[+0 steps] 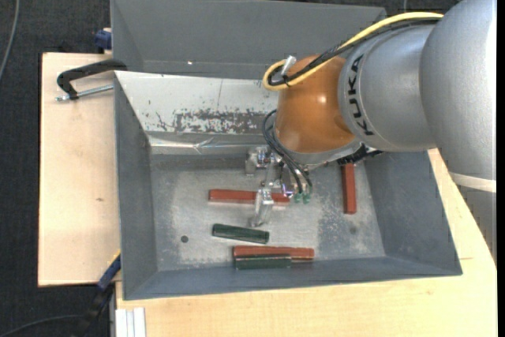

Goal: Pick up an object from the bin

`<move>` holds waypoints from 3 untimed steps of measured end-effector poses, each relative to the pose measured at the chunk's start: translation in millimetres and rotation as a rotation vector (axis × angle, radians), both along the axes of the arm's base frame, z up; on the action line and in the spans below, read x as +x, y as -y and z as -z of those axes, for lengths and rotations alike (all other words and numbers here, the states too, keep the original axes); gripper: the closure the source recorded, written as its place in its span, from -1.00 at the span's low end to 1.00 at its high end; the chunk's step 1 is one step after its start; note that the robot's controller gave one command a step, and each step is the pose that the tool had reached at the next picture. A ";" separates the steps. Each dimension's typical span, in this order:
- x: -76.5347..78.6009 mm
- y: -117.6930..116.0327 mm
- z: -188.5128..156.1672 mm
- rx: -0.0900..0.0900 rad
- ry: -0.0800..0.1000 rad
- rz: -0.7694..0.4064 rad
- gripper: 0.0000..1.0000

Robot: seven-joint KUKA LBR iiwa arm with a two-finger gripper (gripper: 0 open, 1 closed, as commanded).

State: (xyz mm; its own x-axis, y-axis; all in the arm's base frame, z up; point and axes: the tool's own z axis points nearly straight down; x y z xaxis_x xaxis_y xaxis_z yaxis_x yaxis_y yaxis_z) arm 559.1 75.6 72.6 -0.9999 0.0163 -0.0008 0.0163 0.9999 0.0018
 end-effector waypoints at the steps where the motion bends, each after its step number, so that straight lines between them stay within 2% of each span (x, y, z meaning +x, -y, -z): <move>1: 2.5 2.1 2.2 0.000 0.000 0.034 1.00; 3: 1.3 0.3 1.8 0.000 -0.001 0.039 1.00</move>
Offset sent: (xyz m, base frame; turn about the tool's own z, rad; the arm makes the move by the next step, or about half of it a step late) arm 0.0000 0.0000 0.0000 0.0000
